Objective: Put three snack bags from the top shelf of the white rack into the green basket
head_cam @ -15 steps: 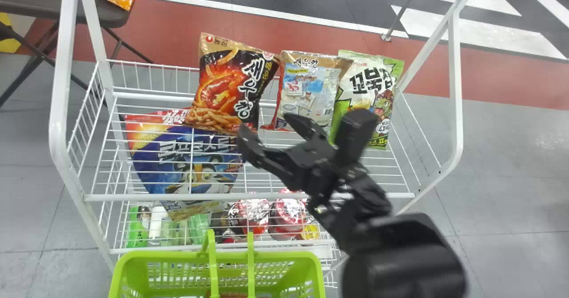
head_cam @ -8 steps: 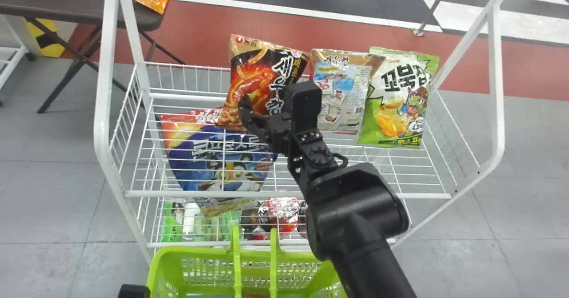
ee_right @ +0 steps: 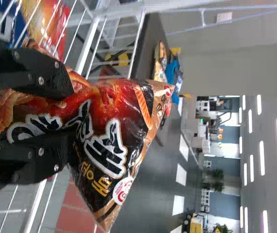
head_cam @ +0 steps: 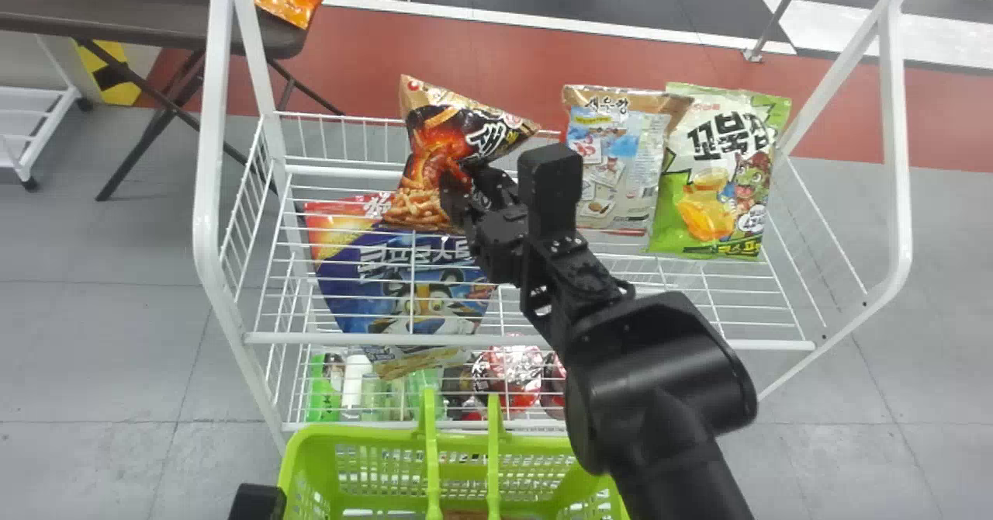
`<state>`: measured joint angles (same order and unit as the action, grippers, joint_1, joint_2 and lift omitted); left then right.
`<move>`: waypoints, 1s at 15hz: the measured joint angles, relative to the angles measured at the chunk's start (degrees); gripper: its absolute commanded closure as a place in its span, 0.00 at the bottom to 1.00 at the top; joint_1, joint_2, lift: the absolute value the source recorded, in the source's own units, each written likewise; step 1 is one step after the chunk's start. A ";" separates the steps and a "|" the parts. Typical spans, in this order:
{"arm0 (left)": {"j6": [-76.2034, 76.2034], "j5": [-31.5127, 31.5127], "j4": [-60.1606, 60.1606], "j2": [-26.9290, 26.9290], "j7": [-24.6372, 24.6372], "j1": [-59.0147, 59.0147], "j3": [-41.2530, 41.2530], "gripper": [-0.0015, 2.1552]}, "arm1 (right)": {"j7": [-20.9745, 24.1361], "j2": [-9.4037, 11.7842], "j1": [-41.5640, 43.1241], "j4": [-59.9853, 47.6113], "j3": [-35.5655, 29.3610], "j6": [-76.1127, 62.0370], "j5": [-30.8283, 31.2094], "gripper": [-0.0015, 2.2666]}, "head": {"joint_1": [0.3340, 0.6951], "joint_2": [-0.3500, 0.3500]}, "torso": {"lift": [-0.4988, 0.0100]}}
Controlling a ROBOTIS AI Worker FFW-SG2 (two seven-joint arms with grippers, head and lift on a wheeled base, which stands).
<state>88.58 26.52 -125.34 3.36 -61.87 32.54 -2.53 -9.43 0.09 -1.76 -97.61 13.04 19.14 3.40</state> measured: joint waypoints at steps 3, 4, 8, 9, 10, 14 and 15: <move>1.01 -0.05 -0.08 -0.04 0.74 -0.89 -0.43 1.00 | -0.29 0.62 -6.52 -10.46 -0.26 1.15 -0.06 0.97 | 1.00 0.26 | 0.98; 1.25 -0.05 -0.11 -0.04 0.95 -1.21 -0.43 1.00 | -0.93 1.68 -9.49 -14.83 -0.73 1.64 -0.28 0.97 | 1.00 0.23 | 0.98; 1.38 0.56 -0.17 -0.04 1.97 -2.50 0.86 1.00 | -7.50 4.49 -24.17 -33.18 -8.17 6.40 -1.73 0.97 | 1.00 0.08 | 0.98; 1.38 0.70 -0.19 -0.06 2.15 -2.76 1.14 1.00 | -9.20 4.53 -27.36 -36.60 -10.98 8.51 -3.18 0.97 | 1.00 0.03 | 0.98; 1.38 0.80 -0.25 -0.10 2.48 -2.92 1.36 1.00 | -11.45 4.55 -30.68 -40.00 -14.44 11.65 -5.22 0.97 | 1.00 0.00 | 0.98; 1.38 1.06 -0.54 -0.46 3.98 -2.05 2.06 1.00 | -20.38 4.72 -37.28 -46.13 -25.84 25.91 -12.71 0.97 | 1.00 0.00 | 0.98; 1.38 1.07 -0.66 -0.57 4.42 -1.84 2.13 1.00 | -22.40 4.81 -37.86 -46.50 -27.75 29.15 -13.66 0.97 | 1.00 0.00 | 0.98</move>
<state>89.96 27.59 -126.00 2.79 -57.45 30.70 -0.41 -31.83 4.89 -39.62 -144.11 -14.71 48.29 -10.27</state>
